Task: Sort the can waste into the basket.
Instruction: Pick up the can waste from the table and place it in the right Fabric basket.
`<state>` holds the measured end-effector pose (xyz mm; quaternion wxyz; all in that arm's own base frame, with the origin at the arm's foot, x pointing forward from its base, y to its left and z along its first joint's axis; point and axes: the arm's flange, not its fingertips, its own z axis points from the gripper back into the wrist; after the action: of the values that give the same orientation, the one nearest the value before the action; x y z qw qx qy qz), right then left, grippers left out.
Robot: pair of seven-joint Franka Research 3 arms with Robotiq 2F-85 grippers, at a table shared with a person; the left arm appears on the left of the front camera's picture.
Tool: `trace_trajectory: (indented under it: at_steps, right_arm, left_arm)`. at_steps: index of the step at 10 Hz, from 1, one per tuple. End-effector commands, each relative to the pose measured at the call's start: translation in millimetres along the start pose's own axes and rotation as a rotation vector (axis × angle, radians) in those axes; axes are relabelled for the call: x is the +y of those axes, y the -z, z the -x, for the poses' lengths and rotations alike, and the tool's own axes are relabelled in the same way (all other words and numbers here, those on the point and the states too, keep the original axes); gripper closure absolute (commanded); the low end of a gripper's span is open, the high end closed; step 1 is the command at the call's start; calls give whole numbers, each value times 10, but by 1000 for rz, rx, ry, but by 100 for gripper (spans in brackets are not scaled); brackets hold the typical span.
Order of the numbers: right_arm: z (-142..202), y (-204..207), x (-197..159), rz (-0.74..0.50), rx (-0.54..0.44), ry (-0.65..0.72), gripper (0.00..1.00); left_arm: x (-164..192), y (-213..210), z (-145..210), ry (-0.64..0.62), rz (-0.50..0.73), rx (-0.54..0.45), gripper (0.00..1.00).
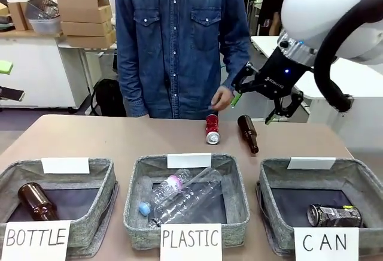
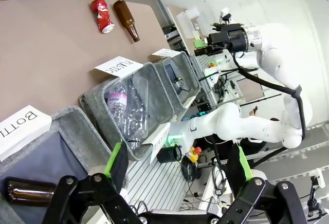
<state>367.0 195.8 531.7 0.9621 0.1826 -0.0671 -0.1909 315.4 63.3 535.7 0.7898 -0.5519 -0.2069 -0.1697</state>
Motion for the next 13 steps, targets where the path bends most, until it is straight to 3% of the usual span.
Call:
trace_trajectory:
  at_steps: [1,2,3,4,6,9,12,13]
  right_arm:
    - [-365,107,145,39,-1,-311,0]
    - [-512,167,198,39,39,-457,0]
    - [-691,268,228,21,49,-473,0]
    - [-734,307,167,59,46,-406,0]
    - [-406,-62,-164,-55,90,-468,0]
    - [-138,-239,-404,26,12,-549,0]
    - [97,-416,-803,-116,9,-794,0]
    - [89,-409,-808,-158,3,-742,0]
  left_arm:
    - [-11,-18,11,17,7,6,0]
    - [-11,-18,11,17,7,6,0]
    - [-11,-18,11,17,7,6,0]
    - [-11,-18,11,17,7,6,0]
    - [-11,-18,11,17,7,6,0]
    - [-11,-18,11,17,7,6,0]
    - [-11,-18,11,17,7,6,0]
    - [-11,-18,11,17,7,6,0]
